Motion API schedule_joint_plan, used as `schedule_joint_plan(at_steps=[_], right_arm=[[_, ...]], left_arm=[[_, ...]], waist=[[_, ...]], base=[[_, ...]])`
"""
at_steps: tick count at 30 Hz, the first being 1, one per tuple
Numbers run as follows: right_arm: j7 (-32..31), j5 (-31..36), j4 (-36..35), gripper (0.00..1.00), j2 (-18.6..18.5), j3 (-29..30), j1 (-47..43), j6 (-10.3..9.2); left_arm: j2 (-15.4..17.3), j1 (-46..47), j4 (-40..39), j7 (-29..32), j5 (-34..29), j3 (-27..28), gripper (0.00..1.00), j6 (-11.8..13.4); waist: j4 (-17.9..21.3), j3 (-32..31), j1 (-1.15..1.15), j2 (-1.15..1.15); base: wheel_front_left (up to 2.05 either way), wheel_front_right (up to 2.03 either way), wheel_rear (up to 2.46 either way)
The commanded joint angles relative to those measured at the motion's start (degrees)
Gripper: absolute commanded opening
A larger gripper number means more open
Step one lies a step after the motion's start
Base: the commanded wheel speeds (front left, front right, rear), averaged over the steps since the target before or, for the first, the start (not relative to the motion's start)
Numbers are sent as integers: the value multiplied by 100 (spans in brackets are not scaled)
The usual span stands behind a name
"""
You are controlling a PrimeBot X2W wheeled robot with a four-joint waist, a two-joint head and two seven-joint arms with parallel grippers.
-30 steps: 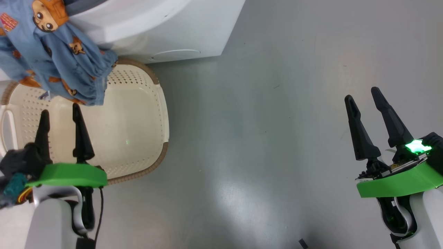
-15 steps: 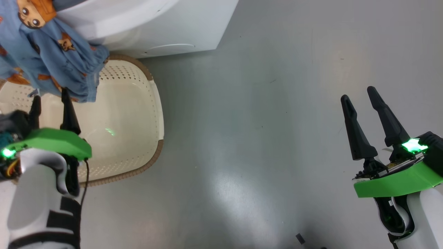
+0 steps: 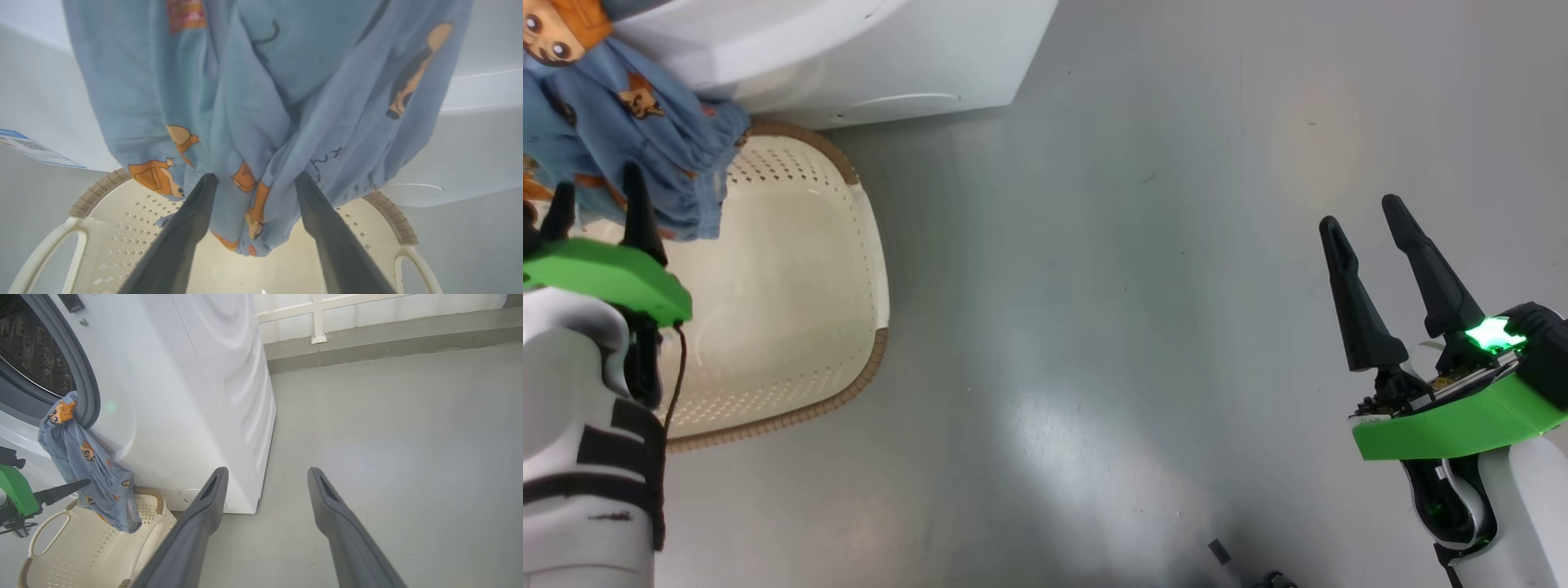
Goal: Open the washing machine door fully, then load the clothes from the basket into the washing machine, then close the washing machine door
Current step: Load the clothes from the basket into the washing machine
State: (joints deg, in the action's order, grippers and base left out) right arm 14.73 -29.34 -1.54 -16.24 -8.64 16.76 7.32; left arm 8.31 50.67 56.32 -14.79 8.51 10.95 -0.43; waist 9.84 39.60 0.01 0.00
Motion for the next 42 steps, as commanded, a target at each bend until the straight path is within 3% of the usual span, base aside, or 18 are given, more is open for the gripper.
schedule_joint_plan(at_steps=[1,11,12,14,16,24,35,42], right_arm=[[27,-36,-125,100,-84,-113,-71,17],[27,-29,-116,100,-86,-143,-34,17],[27,-27,-119,100,-86,-150,-33,17],[27,-24,-119,100,-88,-159,-30,17],[27,-24,-119,100,-93,-152,-33,17],[27,-8,-143,100,-63,-35,-72,17],[27,6,-172,100,-22,39,-113,17],[27,0,-178,100,-21,47,-113,17]], left_arm=[[259,48,-6,-21,-15,97,100,-59],[338,410,286,-21,-97,-7,100,-266],[347,439,316,-21,-93,-4,96,-278],[377,491,340,-21,-106,-24,44,-324],[380,531,350,-21,-89,-30,0,-390],[256,471,-60,-21,41,106,0,-507],[-244,-284,-2132,-21,84,464,0,-611],[-290,-142,-3101,-21,-171,384,0,-650]], waist=[[23,23,-1,0],[76,42,-1,0],[84,39,-1,0],[99,32,-1,0],[103,24,-1,0],[-10,2,-1,0],[-265,-98,-1,0],[-311,-86,-1,0]], base=[[0,0,0],[0,0,0],[0,0,0],[0,0,0],[0,0,0],[0,0,0],[0,0,0],[0,0,0]])
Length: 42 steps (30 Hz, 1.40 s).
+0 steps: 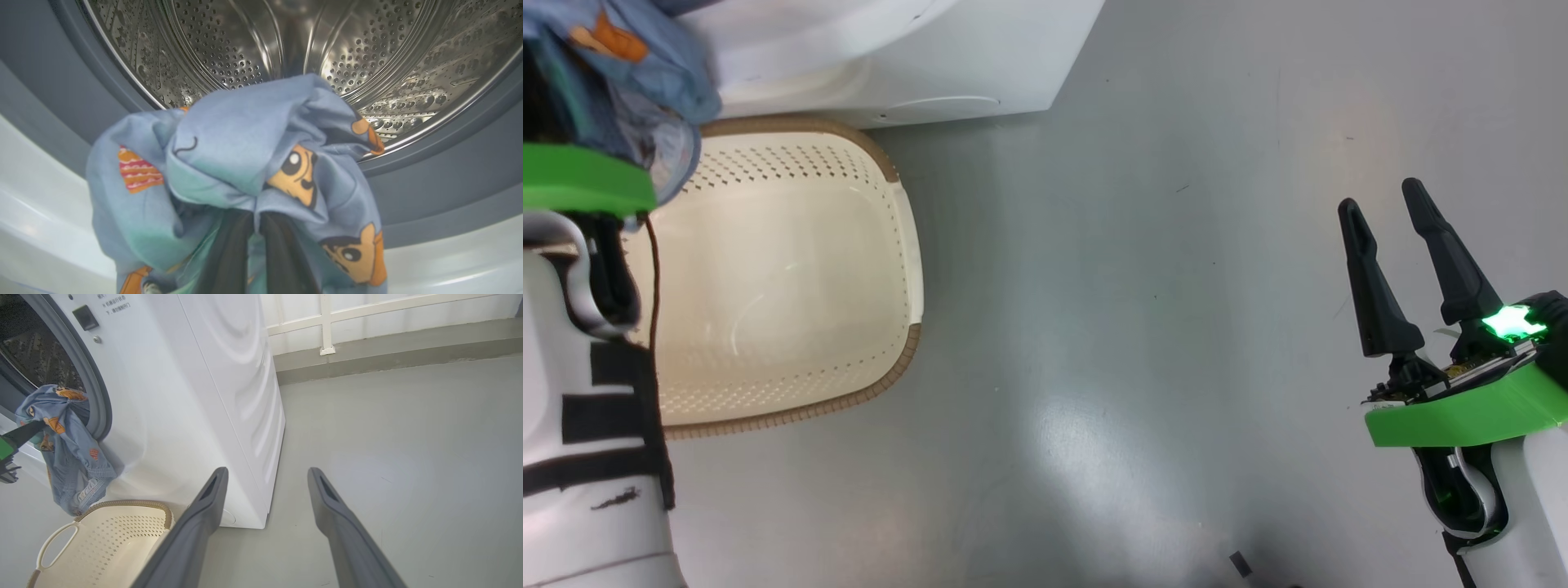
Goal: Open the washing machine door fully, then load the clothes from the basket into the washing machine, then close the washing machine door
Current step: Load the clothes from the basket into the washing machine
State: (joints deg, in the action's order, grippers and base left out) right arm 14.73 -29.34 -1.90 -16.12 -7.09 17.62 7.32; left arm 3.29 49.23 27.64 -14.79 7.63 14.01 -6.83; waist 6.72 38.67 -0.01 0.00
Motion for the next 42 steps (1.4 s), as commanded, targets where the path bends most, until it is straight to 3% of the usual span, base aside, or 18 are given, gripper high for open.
schedule_joint_plan(at_steps=[1,10,19,22,27,30,31,32,33,42], right_arm=[[27,-1,-142,100,-27,-113,-196,17],[27,-36,-122,100,38,-174,-134,17],[27,-63,-85,100,125,-296,-78,17],[27,-73,-87,100,123,-307,-54,17],[27,-81,-81,100,125,-310,-20,17],[27,-73,-60,100,139,-322,-40,17],[27,-69,-49,100,145,-332,-48,17],[27,-65,-41,100,151,-342,-58,17],[27,-64,-38,100,154,-353,-63,17],[27,-73,-27,100,140,-342,-107,17]], left_arm=[[222,71,-293,-21,-118,52,0,-13],[477,1174,157,-21,-221,-142,0,-32],[1028,2764,1808,-21,-173,-204,0,-44],[1165,3160,1735,-21,-279,-261,0,-34],[1190,3310,934,-21,-431,-274,0,70],[1114,3161,1176,-21,-515,-362,0,91],[1089,3102,1425,-21,-526,-365,20,137],[1076,3080,1677,-21,-535,-381,67,154],[1091,3087,1797,-21,-586,-435,100,159],[1112,3168,2615,-21,-629,-531,100,301]], waist=[[3,7,1,0],[91,62,1,0],[324,113,1,0],[391,151,1,0],[463,211,1,0],[469,181,1,0],[467,166,1,0],[466,152,1,0],[468,147,1,0],[432,78,1,0]], base=[[0,0,0],[0,0,0],[0,0,0],[0,0,0],[0,0,0],[0,0,0],[0,0,0],[0,0,0],[0,0,0],[0,0,0]])
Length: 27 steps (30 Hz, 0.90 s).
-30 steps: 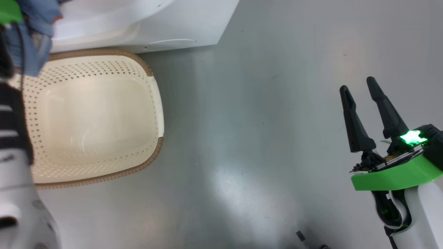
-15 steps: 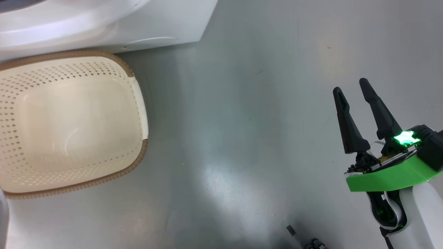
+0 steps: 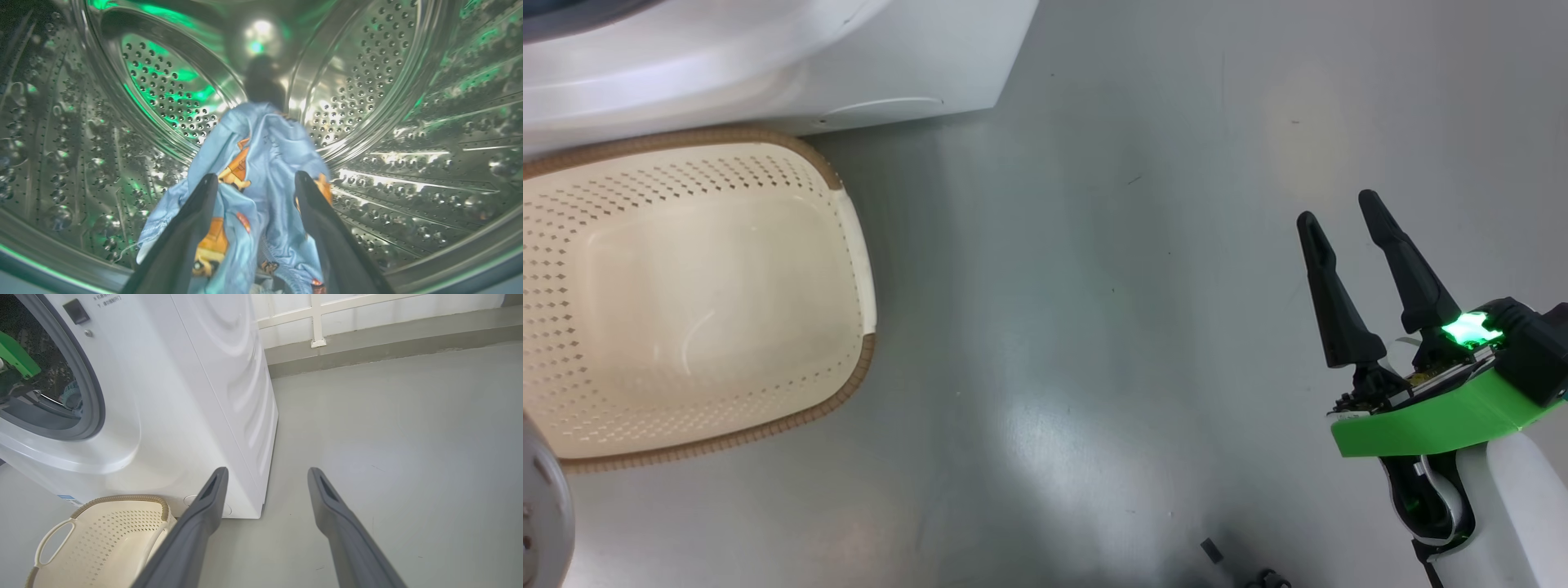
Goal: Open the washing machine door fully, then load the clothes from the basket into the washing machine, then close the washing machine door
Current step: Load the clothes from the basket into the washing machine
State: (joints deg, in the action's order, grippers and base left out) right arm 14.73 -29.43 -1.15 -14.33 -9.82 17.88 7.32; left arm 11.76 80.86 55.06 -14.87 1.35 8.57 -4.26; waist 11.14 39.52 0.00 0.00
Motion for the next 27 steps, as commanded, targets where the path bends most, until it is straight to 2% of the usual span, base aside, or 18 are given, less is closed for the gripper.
schedule_joint_plan(at_steps=[1,16,27], right_arm=[[27,-65,-102,100,-43,-69,-138,17],[27,-57,-127,100,-103,-43,-131,17],[27,-7,-134,100,-188,56,-211,17]], left_arm=[[256,-1,-112,-13,29,25,100,39],[100,-523,-485,-13,288,167,100,-4],[-249,-1677,-1367,-13,254,286,100,173]], waist=[[-18,-14,0,0],[-119,-19,0,0],[-318,-242,0,0]], base=[[0,0,0],[0,0,0],[0,0,0]])
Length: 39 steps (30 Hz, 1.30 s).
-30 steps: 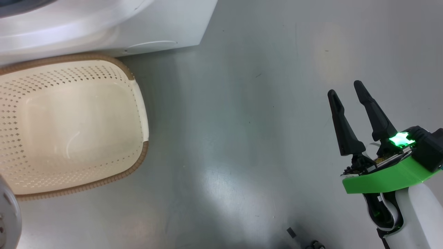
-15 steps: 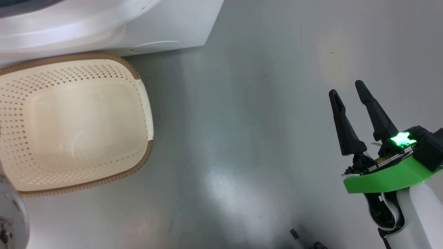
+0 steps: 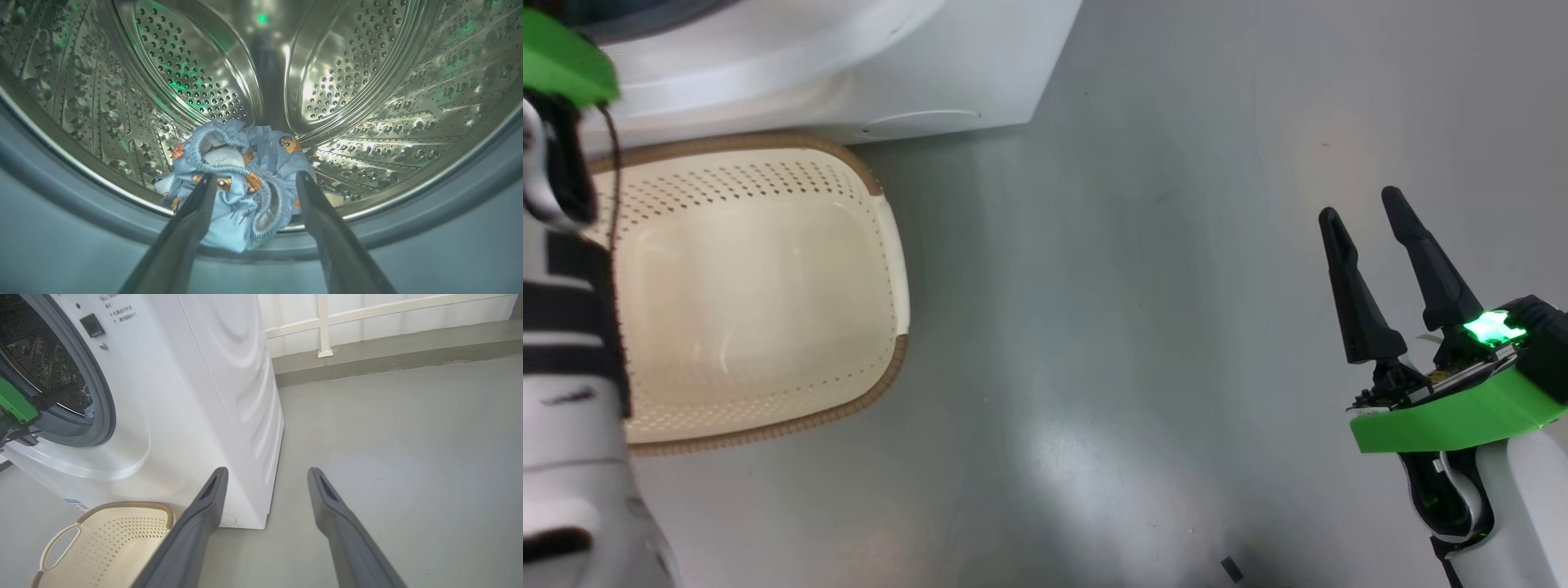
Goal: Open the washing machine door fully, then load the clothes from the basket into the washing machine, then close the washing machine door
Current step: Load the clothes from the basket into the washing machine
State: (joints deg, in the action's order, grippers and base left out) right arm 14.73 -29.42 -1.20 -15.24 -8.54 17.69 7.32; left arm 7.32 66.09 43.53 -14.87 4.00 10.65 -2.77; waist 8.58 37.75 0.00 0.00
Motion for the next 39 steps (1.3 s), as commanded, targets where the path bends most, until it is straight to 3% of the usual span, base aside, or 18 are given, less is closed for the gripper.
schedule_joint_plan(at_steps=[1,13,39], right_arm=[[27,-4,-128,100,-108,-60,-205,17],[27,42,-51,100,-265,-20,-454,17],[27,112,209,100,-498,102,-1418,17]], left_arm=[[144,-328,-314,-13,-15,88,100,30],[-358,-1999,-1378,-13,-58,119,100,118],[-443,-4805,-2378,-13,168,-224,100,246]], waist=[[-90,-93,0,0],[-362,-677,0,0],[-671,-2332,0,0]], base=[[0,0,0],[0,0,0],[0,0,0]])
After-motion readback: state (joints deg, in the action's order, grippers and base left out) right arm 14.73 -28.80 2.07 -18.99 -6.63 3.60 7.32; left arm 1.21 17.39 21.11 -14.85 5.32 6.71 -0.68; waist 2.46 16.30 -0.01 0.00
